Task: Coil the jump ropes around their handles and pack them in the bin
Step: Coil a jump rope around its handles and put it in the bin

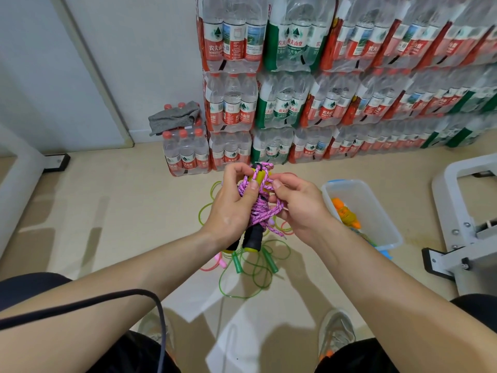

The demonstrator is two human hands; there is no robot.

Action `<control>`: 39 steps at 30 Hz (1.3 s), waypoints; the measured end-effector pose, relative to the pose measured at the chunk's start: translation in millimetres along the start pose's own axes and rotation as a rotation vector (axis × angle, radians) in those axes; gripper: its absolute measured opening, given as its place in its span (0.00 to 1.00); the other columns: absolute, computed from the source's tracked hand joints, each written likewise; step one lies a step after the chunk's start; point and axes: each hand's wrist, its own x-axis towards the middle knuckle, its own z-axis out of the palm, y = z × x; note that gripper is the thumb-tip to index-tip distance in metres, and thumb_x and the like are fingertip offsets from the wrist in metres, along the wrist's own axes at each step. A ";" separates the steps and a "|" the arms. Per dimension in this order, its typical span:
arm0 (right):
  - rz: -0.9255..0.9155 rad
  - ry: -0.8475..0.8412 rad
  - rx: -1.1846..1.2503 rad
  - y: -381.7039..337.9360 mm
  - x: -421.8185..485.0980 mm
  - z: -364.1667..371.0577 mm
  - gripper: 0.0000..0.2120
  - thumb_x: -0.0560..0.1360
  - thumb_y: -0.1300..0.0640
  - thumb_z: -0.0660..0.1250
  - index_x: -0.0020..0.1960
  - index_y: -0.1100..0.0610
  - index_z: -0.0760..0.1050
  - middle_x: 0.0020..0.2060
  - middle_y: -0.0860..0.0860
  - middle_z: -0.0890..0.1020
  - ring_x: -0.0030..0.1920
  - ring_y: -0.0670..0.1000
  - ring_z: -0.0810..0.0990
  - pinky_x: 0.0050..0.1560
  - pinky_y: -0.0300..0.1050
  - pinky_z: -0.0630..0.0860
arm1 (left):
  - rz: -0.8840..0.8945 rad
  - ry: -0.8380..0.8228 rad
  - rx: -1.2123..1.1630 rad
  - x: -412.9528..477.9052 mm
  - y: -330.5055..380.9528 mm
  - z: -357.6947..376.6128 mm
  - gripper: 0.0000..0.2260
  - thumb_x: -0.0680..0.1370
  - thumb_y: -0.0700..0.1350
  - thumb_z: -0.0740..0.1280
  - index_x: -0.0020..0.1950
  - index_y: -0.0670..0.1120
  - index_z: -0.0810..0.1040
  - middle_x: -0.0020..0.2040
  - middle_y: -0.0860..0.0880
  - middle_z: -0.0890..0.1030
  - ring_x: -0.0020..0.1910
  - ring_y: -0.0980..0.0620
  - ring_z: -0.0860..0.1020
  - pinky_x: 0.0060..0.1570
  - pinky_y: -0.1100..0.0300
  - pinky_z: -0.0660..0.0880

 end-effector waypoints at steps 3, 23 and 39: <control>0.027 -0.064 0.060 -4.4 -5.1 2.7 0.10 0.83 0.65 0.62 0.50 0.56 0.80 0.35 0.49 0.79 0.31 0.44 0.75 0.32 0.39 0.79 | 0.002 0.005 -0.043 1.7 0.9 -1.1 0.06 0.81 0.54 0.63 0.56 0.57 0.69 0.52 0.58 0.78 0.51 0.50 0.80 0.54 0.43 0.77; -0.096 0.113 0.054 -2.9 1.5 -0.2 0.06 0.75 0.72 0.70 0.44 0.63 0.80 0.35 0.57 0.82 0.32 0.49 0.81 0.37 0.39 0.79 | -0.081 -0.027 -0.196 4.8 2.1 1.6 0.05 0.83 0.39 0.62 0.53 0.49 0.74 0.48 0.49 0.81 0.46 0.52 0.79 0.48 0.56 0.75; -0.211 0.048 -0.146 7.4 -3.3 -4.5 0.05 0.72 0.68 0.76 0.43 0.60 0.81 0.34 0.54 0.83 0.33 0.50 0.81 0.40 0.43 0.80 | -0.234 -0.078 -0.316 4.7 3.3 -8.7 0.04 0.80 0.33 0.66 0.51 0.41 0.73 0.42 0.39 0.79 0.41 0.45 0.78 0.43 0.54 0.74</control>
